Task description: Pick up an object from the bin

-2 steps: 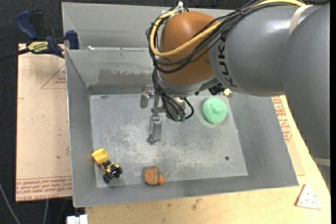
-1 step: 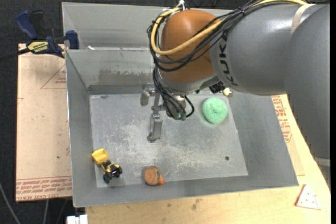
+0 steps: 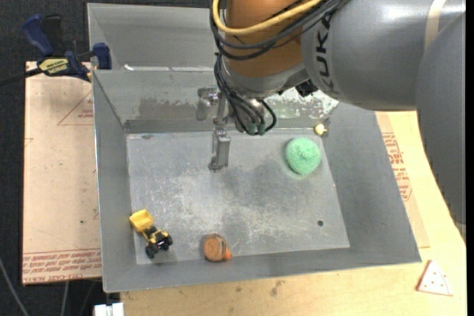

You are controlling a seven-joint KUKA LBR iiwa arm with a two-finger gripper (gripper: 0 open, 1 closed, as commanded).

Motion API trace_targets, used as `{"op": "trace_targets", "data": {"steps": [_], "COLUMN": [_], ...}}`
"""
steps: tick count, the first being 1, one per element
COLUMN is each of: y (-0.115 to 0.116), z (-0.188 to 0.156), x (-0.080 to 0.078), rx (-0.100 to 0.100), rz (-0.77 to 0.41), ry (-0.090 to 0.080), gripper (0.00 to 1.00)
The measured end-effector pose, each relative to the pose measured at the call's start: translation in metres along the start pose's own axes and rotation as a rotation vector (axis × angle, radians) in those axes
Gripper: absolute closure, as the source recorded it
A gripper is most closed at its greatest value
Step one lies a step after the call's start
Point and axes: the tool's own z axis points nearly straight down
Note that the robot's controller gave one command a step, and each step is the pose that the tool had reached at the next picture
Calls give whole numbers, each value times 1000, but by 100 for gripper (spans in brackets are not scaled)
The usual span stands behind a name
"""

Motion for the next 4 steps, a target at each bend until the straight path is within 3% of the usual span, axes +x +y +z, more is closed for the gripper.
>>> {"op": "trace_targets", "data": {"steps": [1, 2, 3, 4], "y": [13, 49, 52, 63], "z": [14, 78, 102, 127], "x": [-1, 22, 82, 88], "rx": [-3, -1, -1, -1], "rz": [-10, -58, 52, -115], "ry": [-17, -7, -2, -3], "gripper": [0, 0, 0, 0]}}
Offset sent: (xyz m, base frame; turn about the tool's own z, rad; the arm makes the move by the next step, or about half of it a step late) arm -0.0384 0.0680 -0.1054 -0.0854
